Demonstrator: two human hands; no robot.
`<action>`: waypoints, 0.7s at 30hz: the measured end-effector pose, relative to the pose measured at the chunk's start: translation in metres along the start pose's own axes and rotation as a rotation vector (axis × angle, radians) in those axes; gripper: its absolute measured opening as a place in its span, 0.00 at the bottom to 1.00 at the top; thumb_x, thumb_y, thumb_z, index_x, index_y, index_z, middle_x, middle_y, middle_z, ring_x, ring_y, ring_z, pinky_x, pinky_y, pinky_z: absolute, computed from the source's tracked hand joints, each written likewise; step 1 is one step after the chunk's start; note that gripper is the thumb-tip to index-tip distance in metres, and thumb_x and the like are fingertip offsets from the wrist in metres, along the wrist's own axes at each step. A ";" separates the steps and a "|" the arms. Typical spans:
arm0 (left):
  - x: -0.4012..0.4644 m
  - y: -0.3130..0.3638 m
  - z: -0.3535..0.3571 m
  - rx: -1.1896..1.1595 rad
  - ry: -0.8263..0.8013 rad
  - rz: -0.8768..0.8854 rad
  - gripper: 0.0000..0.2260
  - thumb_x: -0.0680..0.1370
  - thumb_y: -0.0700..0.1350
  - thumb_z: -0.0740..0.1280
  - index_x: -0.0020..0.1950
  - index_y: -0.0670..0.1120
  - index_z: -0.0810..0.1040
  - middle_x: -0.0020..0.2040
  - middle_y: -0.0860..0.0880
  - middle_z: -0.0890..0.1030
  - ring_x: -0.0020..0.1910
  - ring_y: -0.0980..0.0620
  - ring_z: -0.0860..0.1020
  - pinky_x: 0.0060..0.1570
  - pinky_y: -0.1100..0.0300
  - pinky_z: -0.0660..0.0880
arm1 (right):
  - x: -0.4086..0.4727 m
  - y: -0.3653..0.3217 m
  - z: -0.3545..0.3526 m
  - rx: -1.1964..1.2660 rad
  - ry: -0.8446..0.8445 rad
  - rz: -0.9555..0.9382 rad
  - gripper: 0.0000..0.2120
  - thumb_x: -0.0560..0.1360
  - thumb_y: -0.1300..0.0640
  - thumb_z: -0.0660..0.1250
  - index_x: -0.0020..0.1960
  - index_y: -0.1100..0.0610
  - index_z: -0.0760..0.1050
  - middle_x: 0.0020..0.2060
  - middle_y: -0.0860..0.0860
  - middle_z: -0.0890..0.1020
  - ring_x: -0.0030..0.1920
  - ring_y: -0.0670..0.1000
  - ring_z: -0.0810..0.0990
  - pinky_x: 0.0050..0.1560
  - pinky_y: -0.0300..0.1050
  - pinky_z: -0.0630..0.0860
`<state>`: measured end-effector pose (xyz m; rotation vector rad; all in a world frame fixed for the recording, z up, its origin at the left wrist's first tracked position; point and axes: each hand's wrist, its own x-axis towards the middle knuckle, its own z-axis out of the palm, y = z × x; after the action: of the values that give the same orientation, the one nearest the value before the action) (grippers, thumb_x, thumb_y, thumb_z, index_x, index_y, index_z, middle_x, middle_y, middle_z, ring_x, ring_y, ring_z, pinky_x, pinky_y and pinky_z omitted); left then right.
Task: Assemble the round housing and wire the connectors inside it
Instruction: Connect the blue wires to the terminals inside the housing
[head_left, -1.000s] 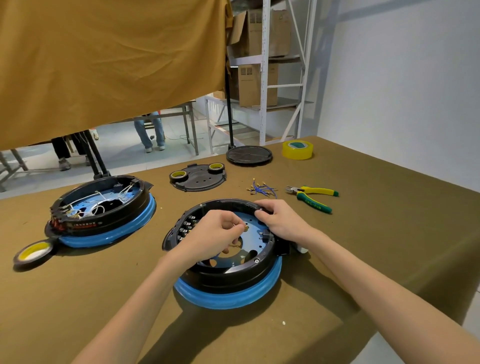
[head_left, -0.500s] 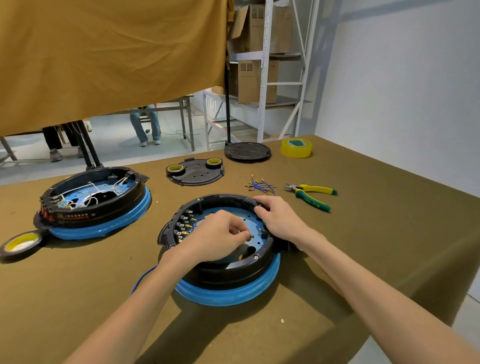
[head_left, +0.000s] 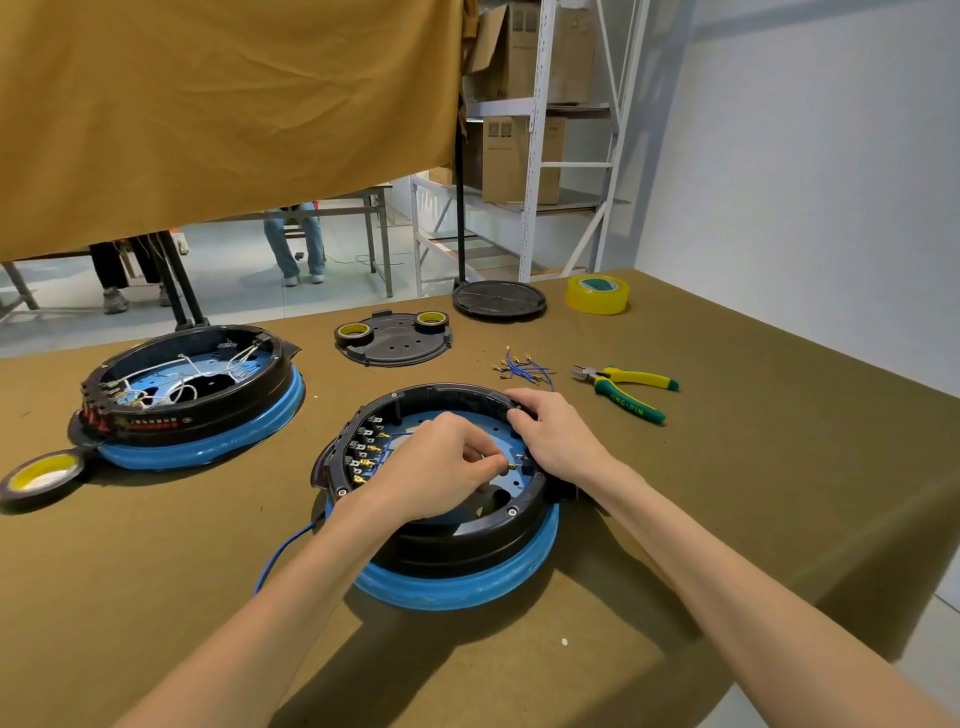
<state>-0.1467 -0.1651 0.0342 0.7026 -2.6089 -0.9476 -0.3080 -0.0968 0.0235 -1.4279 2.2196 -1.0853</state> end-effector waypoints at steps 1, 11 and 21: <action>0.000 0.000 0.000 0.000 0.006 -0.002 0.06 0.81 0.49 0.69 0.48 0.54 0.86 0.34 0.56 0.84 0.32 0.65 0.80 0.35 0.70 0.72 | 0.000 0.000 0.000 0.009 0.002 0.001 0.18 0.85 0.58 0.58 0.74 0.53 0.74 0.64 0.51 0.80 0.57 0.46 0.75 0.52 0.36 0.69; 0.000 -0.001 0.001 -0.019 0.010 -0.018 0.07 0.81 0.48 0.69 0.50 0.52 0.87 0.36 0.55 0.85 0.36 0.60 0.83 0.41 0.63 0.79 | -0.002 -0.003 0.000 0.006 0.001 0.004 0.18 0.86 0.58 0.58 0.75 0.54 0.72 0.66 0.52 0.79 0.61 0.48 0.76 0.56 0.39 0.70; 0.003 0.002 0.002 -0.028 0.001 -0.030 0.07 0.81 0.47 0.69 0.51 0.50 0.87 0.34 0.57 0.84 0.33 0.64 0.80 0.35 0.71 0.72 | -0.003 -0.003 0.002 0.010 0.019 -0.004 0.18 0.86 0.59 0.58 0.74 0.54 0.73 0.65 0.52 0.80 0.61 0.48 0.77 0.58 0.41 0.71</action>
<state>-0.1505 -0.1641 0.0338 0.7366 -2.5852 -0.9904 -0.3034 -0.0954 0.0243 -1.4238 2.2226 -1.1141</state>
